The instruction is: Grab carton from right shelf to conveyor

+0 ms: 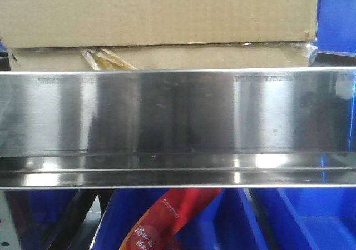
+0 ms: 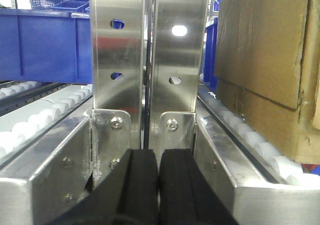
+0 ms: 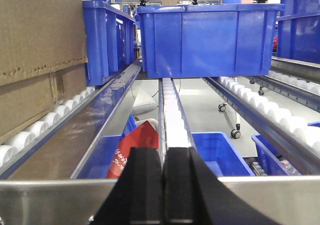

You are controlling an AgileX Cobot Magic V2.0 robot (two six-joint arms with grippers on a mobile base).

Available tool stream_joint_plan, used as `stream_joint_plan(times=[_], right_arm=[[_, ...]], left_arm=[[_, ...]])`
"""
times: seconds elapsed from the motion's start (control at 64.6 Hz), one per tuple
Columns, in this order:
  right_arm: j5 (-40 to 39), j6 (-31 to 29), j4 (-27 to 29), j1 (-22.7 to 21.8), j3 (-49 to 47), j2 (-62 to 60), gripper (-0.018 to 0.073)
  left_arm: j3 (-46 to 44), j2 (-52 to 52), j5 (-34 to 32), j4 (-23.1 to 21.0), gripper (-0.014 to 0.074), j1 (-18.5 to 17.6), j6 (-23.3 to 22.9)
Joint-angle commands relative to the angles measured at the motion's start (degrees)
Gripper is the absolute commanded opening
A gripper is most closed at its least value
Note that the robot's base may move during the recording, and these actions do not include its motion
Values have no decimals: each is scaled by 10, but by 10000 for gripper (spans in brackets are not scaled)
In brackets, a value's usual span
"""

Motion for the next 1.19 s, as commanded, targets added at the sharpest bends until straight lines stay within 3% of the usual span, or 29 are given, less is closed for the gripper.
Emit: stream_joint_plan(times=[0.0, 0.31, 0.681, 0.867, 0.945, 1.069, 1.177], right_arm=[[-11, -3, 0, -1, 0, -2, -69], [-11, -3, 0, -1, 0, -2, -69], [-35, -3, 0, -1, 0, -2, -69], [-70, -2, 18, -1, -3, -2, -69], [-34, -2, 18, -1, -49, -2, -69], [61, -2, 18, -1, -140, -2, -51], [101, -2, 25, -1, -218, 19, 118]], left_arm=[[-2, -2, -7, 3, 0, 1, 0], [-2, -2, -7, 3, 0, 1, 0], [-2, -2, -51, 0, 0, 1, 0], [-2, -2, -114, -3, 0, 1, 0], [-40, -2, -87, -3, 1, 1, 0], [-127, -2, 18, 3, 57, 0, 0], [-206, 26, 98, 3, 179, 0, 0]])
